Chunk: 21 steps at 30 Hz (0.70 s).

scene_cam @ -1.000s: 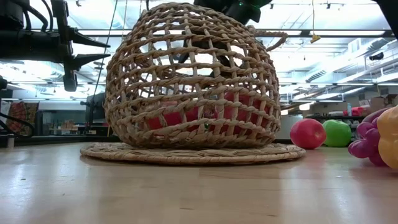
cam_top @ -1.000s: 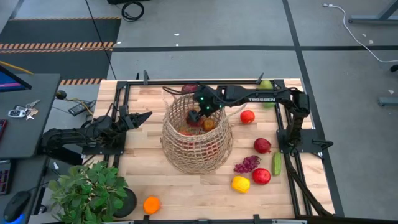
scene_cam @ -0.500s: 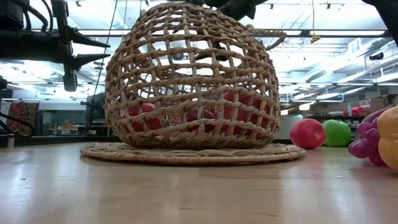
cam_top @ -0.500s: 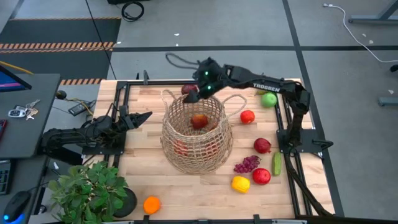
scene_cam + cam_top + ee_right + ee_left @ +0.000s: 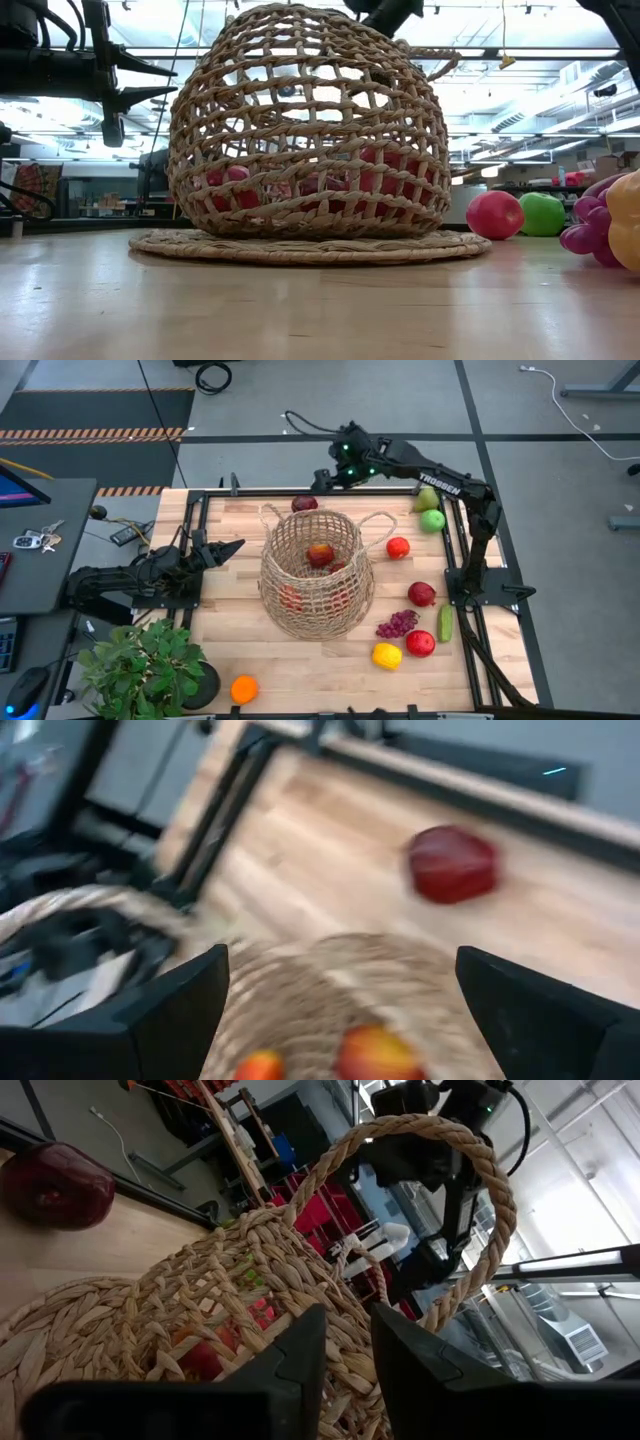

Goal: Build produce basket
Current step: Put the red apple into the basket

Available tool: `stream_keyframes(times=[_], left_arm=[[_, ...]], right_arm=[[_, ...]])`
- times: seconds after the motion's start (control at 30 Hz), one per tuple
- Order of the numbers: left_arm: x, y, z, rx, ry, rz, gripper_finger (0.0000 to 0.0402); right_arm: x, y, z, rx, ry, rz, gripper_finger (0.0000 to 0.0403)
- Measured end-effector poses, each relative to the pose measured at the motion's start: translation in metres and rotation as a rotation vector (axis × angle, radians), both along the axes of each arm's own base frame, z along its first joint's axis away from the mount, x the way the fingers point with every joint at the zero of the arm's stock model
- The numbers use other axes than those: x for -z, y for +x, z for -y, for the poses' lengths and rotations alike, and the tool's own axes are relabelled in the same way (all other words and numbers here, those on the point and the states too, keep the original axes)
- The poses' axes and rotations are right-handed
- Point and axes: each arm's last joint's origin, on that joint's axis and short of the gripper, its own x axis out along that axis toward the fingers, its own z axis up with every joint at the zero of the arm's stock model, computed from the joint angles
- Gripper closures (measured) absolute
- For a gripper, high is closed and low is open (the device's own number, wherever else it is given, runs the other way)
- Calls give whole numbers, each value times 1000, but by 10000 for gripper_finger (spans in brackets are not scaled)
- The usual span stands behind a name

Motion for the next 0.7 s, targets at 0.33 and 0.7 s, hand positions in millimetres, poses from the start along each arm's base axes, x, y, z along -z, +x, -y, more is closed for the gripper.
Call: stream_keyframes(times=[0.33, 0.7], left_arm=[[0, 0, 0, 0, 0, 0, 313], [0, 0, 0, 0, 0, 0, 314]], right_arm=[[0, -44, 15, 96, 1, -335, 12], [15, -71, 11, 51, 5, -678, 12]])
